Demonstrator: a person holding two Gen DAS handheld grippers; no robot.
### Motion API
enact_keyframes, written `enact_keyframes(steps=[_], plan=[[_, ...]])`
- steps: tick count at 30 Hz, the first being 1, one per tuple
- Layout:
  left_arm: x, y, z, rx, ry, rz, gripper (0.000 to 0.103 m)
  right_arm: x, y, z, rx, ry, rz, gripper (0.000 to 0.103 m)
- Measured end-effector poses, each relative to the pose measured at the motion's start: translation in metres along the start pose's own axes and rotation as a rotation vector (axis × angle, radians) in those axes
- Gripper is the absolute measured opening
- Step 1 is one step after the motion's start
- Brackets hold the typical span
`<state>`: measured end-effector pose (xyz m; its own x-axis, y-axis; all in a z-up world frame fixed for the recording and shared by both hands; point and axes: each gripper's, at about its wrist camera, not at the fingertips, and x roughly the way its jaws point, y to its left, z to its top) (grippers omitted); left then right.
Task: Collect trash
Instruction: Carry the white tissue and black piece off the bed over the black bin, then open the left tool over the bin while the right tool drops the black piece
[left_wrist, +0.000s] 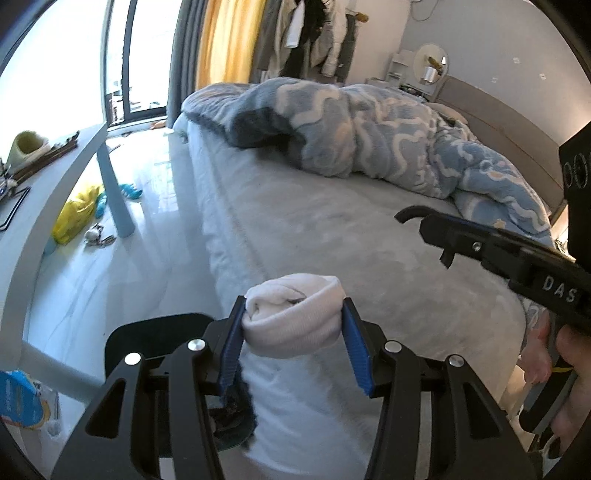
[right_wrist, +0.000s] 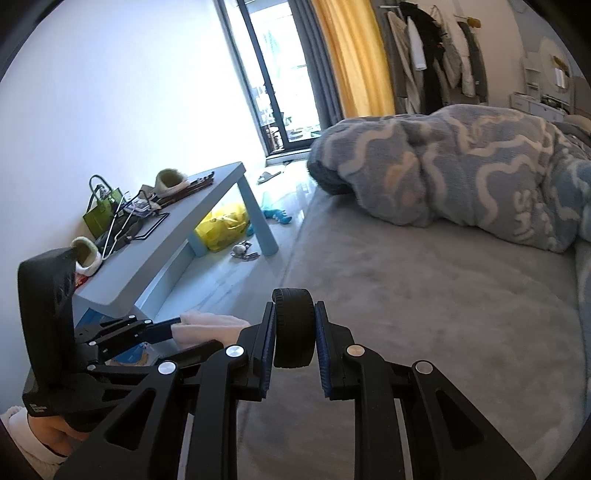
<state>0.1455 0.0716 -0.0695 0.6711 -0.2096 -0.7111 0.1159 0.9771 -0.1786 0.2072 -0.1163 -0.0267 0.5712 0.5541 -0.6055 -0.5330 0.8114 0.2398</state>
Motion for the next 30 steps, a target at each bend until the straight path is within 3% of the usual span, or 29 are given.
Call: enact_keyframes(steps=[14, 30], plan=[[-0.001, 0.08, -0.021, -0.1, 0.073, 0.104, 0.053, 0.045, 0.061, -0.001, -0.075, 0.062, 0.055, 0.021], [0.01, 0.139, -0.056, -0.163, 0.22, 0.131, 0.057, 0.092, 0.115, -0.004, -0.126, 0.123, 0.104, 0.021]])
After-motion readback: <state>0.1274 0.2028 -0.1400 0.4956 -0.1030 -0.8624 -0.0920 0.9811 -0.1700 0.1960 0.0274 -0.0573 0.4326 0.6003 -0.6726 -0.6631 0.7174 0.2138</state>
